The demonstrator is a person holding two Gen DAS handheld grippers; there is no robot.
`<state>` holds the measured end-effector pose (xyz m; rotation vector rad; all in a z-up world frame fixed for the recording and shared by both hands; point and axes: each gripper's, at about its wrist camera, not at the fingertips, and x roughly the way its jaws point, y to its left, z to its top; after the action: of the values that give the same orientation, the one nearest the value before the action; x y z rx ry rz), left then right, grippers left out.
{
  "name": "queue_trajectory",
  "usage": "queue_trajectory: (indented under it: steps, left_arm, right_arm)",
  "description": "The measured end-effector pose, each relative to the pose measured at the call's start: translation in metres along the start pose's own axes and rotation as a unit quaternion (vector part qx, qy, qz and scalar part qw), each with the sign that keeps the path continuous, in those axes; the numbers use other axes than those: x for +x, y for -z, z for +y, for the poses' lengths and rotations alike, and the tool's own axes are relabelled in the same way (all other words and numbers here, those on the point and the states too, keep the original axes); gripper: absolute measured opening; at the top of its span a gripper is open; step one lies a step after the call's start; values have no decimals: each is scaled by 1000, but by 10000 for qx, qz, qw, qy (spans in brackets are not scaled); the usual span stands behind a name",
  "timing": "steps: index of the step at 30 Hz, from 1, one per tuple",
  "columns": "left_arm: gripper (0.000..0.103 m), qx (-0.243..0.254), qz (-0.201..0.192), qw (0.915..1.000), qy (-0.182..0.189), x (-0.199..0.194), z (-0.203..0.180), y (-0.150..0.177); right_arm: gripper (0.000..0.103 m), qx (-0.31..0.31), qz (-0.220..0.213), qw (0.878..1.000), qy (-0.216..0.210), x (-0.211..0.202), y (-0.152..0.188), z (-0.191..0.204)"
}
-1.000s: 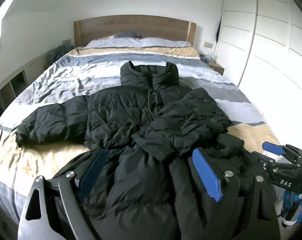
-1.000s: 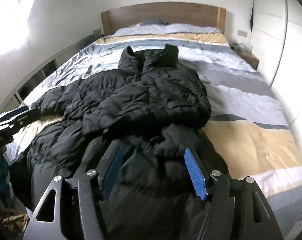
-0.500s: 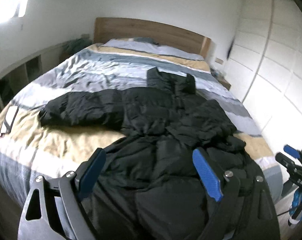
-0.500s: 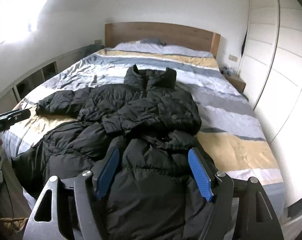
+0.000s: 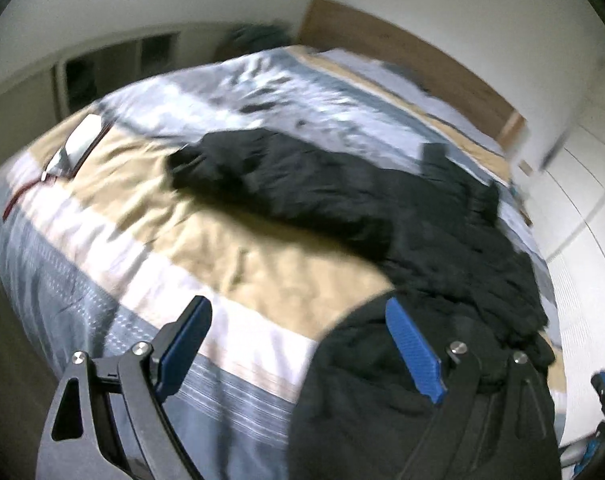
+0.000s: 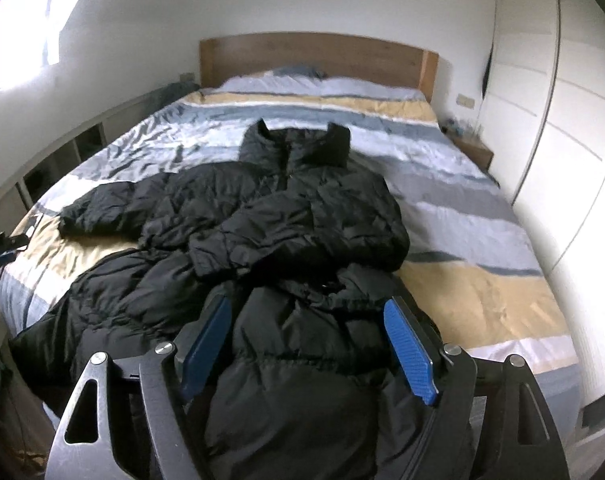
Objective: Fold large clothes
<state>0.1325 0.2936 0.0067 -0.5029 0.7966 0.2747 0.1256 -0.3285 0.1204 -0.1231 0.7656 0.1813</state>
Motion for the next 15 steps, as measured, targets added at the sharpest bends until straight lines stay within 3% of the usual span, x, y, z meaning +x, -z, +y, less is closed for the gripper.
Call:
queue_trajectory:
  steps: [6, 10, 15]
  left_arm:
    - [89, -932, 75, 9954, 190, 50, 62, -31]
    - [89, -1553, 81, 9864, 534, 89, 87, -58]
    - [89, -2175, 231, 9740, 589, 146, 107, -84]
  right_arm:
    - [78, 190, 147, 9996, 178, 29, -13, -9]
    - [78, 148, 232, 9989, 386, 45, -20, -10]
    - [78, 132, 369, 9973, 616, 61, -26, -12]
